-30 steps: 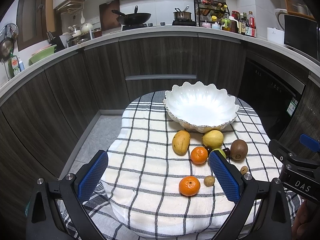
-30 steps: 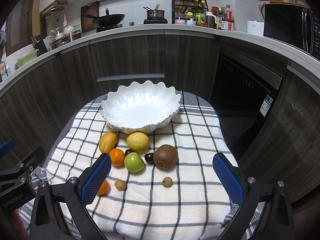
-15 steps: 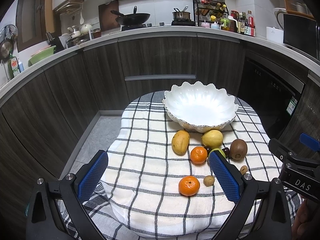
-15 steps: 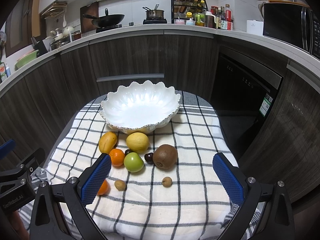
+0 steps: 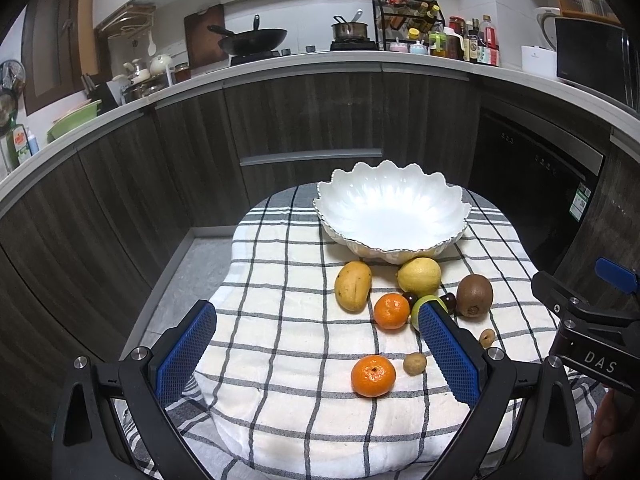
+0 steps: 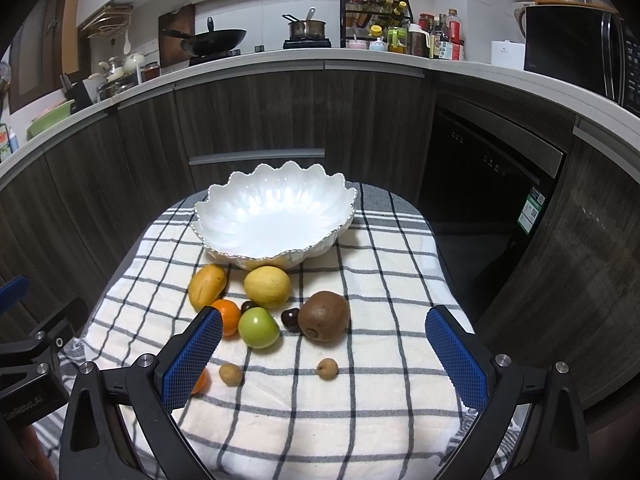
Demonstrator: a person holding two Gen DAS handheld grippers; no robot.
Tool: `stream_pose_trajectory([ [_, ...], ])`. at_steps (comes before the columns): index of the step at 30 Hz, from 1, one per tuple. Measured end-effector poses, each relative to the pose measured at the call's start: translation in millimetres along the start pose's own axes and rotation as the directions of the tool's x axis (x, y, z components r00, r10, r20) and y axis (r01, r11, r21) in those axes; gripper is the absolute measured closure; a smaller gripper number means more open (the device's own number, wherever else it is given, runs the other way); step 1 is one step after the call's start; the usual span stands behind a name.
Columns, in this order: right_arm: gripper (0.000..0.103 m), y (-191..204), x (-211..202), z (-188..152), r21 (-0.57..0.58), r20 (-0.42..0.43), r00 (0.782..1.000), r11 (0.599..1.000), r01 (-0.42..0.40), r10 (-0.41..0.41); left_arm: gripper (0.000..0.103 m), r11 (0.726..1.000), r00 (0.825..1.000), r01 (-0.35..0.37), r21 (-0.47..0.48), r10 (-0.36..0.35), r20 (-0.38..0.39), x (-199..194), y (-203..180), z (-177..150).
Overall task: Organize fruits
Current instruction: 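Move the left tool to the mandarin and close its fingers on it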
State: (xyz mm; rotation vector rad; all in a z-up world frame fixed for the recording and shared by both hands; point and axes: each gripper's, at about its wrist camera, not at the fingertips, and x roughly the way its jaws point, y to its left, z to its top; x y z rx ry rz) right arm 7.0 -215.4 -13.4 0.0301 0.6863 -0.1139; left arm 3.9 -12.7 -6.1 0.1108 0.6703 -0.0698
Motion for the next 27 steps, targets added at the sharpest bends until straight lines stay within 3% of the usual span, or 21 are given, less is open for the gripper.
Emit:
stream_pose_trajectory([
  [6, 0.001, -5.0, 16.0, -6.8, 0.003, -0.013, 1.0, 1.0, 0.013, -0.013, 0.0, 0.999, 0.999, 0.024, 0.023, -0.023, -0.028, 21.3, -8.3, -6.9],
  [17, 0.001, -7.5, 52.3, -20.8, -0.022, -0.072, 0.997, 0.999, 0.032, -0.034, 0.018, 0.998, 0.993, 0.055, 0.042, -0.05, -0.105, 65.1, -21.5, -29.4],
  [27, 0.019, -4.5, 87.0, -37.8, -0.038, -0.153, 0.988, 0.999, 0.005, -0.011, 0.029, 0.994, 0.97, 0.109, 0.031, -0.1, -0.22, 99.7, -28.0, -52.6],
])
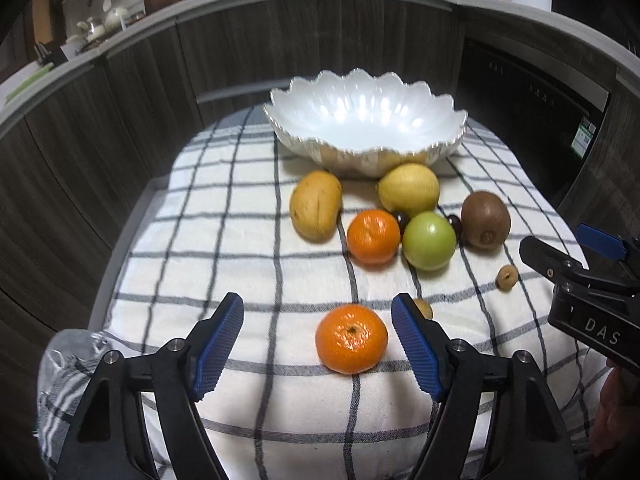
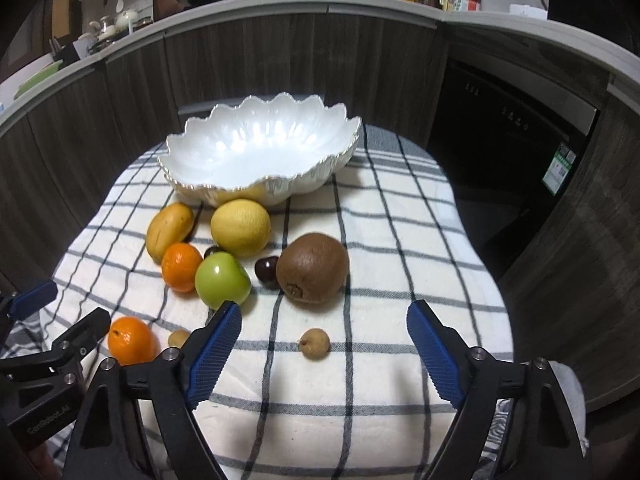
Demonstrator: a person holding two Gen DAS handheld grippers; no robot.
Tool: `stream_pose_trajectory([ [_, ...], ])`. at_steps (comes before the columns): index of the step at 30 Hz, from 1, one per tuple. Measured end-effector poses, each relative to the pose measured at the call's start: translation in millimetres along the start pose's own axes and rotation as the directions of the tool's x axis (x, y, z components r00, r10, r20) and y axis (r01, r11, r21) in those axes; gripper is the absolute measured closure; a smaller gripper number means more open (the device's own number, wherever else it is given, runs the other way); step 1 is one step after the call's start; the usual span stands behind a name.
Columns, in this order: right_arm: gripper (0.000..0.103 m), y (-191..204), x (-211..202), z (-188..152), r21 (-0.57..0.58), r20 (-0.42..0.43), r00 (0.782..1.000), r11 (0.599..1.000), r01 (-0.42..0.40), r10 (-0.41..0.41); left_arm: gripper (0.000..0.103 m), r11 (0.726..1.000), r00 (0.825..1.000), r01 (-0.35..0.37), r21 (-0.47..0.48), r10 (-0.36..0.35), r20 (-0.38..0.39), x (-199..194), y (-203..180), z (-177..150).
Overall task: Organize fruits
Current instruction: 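Move the left tool to the mandarin and close its fingers on it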
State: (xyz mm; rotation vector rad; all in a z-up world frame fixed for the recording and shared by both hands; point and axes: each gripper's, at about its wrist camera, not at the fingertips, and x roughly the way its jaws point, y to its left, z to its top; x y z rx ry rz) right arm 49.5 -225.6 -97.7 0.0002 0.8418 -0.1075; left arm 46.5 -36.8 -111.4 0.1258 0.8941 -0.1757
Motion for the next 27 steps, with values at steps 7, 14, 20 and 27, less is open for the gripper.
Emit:
stream_pose_trajectory([
  [7, 0.031, -1.7, 25.4, -7.4, 0.004, -0.056, 0.998, 1.0, -0.01, 0.011, 0.042, 0.999, 0.996, 0.036, 0.015, -0.035, -0.079, 22.4, -6.2, -7.6],
  [14, 0.05, -4.1, 49.9, -14.2, 0.016, -0.132, 0.991, 1.0, -0.018, 0.02, 0.043, 0.998, 0.993, 0.055, 0.027, -0.052, -0.107, 30.9, -10.7, -12.8],
  [20, 0.054, -3.4, 59.7, -19.3, 0.015, -0.158, 0.987, 1.0, -0.021, 0.023, 0.049, 0.997, 0.988, 0.072, 0.024, -0.068, -0.141, 39.3, -11.8, -14.6],
  [27, 0.071, -2.3, 67.8, -21.5, 0.013, -0.178, 0.983, 0.999, -0.046, 0.047, 0.054, 0.996, 0.986, 0.084, 0.032, -0.078, -0.145, 41.3, -14.6, -16.4],
])
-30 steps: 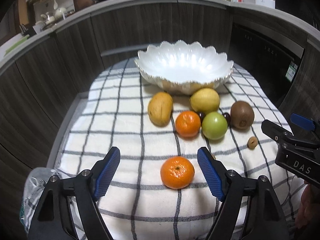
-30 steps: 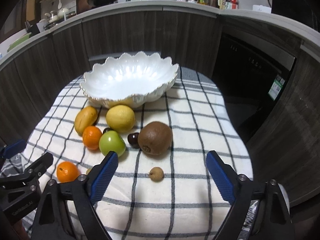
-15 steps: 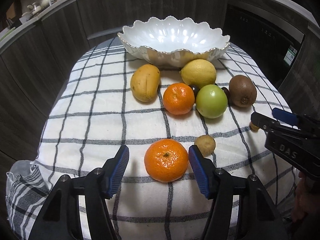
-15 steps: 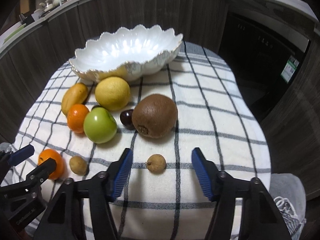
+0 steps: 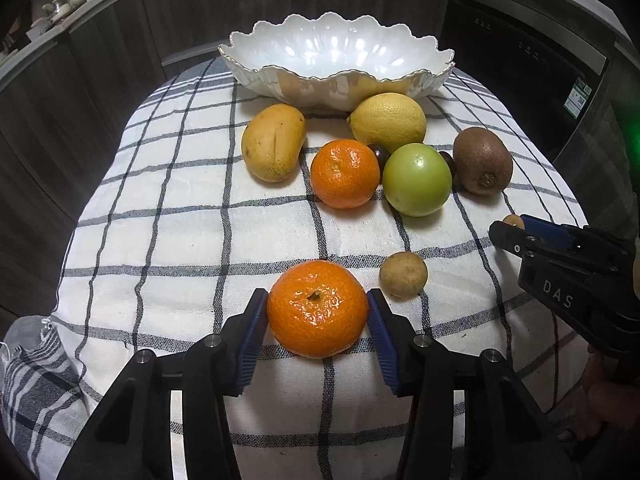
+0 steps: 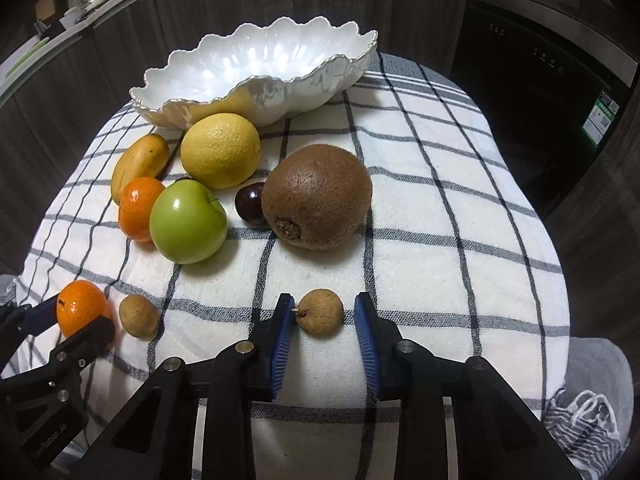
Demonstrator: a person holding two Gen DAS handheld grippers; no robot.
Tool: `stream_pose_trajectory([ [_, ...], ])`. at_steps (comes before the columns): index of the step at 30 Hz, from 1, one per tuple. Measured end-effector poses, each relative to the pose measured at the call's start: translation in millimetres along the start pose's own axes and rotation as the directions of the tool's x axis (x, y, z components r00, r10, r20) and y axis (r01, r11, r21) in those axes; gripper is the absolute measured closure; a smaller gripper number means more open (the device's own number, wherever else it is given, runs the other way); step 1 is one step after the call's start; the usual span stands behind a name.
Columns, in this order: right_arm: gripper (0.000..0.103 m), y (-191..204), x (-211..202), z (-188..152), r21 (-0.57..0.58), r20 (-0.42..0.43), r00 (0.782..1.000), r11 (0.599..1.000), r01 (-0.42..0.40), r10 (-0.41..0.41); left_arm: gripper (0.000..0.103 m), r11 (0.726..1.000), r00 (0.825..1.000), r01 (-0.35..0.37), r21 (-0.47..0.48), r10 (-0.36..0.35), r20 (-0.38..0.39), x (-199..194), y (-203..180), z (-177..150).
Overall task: Organize fruits
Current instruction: 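Move the left tool to the mandarin and close its fingers on it, then lift the mandarin with the left tool and release it into the white bowl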
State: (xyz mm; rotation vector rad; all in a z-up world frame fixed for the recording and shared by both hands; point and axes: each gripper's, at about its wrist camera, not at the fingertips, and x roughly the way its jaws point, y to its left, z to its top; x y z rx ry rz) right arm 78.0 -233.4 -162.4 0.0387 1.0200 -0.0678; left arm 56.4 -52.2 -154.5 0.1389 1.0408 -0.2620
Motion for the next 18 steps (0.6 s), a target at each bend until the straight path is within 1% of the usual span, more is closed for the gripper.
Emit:
stream_pose_trajectory([
  [1, 0.071, 0.4, 0.0, -0.2, -0.003, 0.002, 1.0, 1.0, 0.002, -0.002, 0.055, 1.0, 1.0, 0.001, 0.0, -0.001, 0.0, 0.0, 0.0, 0.1],
  [4, 0.078, 2.4, 0.1, -1.2, -0.012, 0.005, 1.0, 1.0, -0.012, 0.013, 0.055, 1.0, 1.0, 0.003, -0.001, -0.003, 0.001, -0.4, 0.5, 0.0],
  [8, 0.079, 3.5, -2.1, -1.7, -0.018, 0.011, 1.0, 1.0, -0.017, 0.017, 0.056, 1.0, 1.0, 0.001, -0.002, -0.001, 0.008, -3.1, 0.8, 0.1],
  [18, 0.079, 7.1, -24.9, 2.6, -0.027, 0.071, 0.997, 0.999, -0.026, 0.028, 0.056, 1.0, 0.997, -0.015, 0.0, 0.015, 0.079, -26.6, 3.8, 6.8],
])
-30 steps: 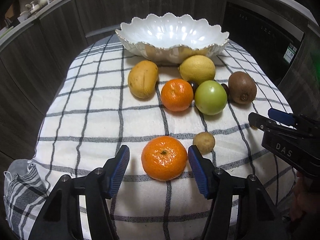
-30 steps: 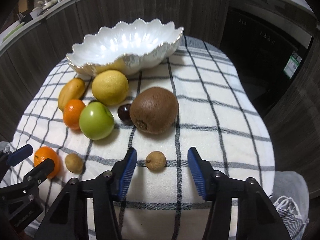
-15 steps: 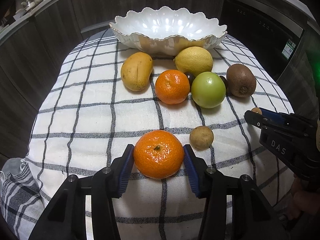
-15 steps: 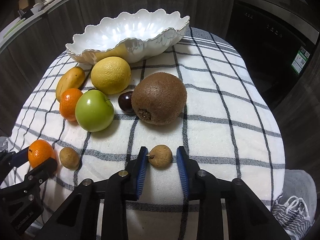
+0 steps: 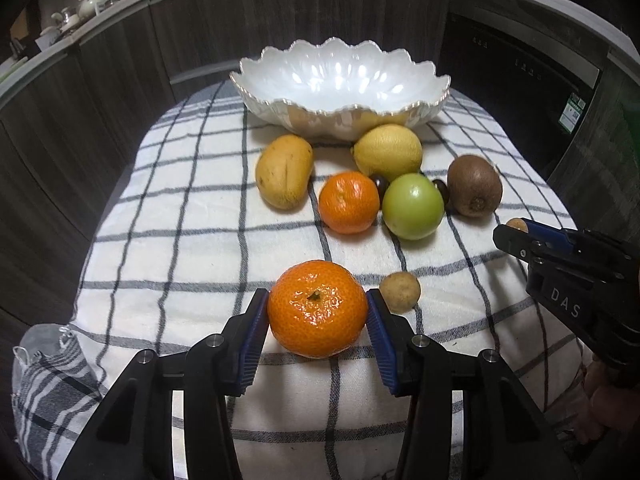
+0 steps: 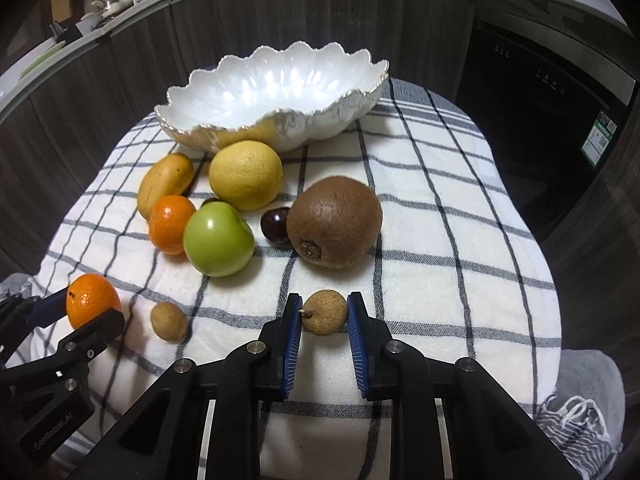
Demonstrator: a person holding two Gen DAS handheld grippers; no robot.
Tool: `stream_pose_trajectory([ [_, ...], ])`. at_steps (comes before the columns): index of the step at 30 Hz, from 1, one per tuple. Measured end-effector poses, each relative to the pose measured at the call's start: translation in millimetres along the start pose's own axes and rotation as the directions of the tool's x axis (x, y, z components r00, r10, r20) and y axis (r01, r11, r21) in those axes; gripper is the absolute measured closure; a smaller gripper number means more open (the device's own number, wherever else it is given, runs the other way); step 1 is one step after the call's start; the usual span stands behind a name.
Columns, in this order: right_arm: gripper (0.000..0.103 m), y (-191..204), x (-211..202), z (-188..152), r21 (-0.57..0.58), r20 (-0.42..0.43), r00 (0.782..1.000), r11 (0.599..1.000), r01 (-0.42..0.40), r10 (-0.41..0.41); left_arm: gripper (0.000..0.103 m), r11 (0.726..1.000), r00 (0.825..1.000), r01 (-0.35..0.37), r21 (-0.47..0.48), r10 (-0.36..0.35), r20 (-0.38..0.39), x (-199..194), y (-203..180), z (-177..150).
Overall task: Organize fruits
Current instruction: 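Lift the mandarin with the left tool and release it into the white bowl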
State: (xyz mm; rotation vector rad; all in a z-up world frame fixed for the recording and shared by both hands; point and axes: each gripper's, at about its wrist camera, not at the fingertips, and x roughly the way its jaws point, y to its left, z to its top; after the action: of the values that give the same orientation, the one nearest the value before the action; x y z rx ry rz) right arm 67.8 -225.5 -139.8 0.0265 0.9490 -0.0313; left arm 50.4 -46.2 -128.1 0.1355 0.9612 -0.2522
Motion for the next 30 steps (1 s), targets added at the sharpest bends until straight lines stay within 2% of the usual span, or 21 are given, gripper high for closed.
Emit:
stream_pose_trajectory([
  [8, 0.079, 4.5, -24.2, 18.9, -0.009, 0.055, 0.998, 1.0, -0.02, 0.021, 0.056, 1.0, 0.996, -0.007, 0.001, 0.007, 0.087, -25.2, 5.4, 25.0],
  [18, 0.079, 8.5, -38.0, 82.0, -0.036, 0.151, 0.988, 0.999, -0.032, 0.037, 0.056, 1.0, 0.981, -0.011, -0.007, 0.012, 0.193, -33.4, 15.7, 92.6],
  [22, 0.079, 7.5, -35.9, 105.8, -0.043, 0.178, 0.983, 0.999, -0.032, 0.039, 0.056, 1.0, 0.979, 0.002, -0.005, -0.001, 0.205, -28.3, 18.8, 112.7],
  [30, 0.079, 0.4, -12.0, 144.9, -0.028, 0.174, 0.984, 0.999, -0.04, 0.045, 0.056, 1.0, 0.979, 0.02, 0.018, -0.023, 0.203, 1.4, 19.1, 159.3],
])
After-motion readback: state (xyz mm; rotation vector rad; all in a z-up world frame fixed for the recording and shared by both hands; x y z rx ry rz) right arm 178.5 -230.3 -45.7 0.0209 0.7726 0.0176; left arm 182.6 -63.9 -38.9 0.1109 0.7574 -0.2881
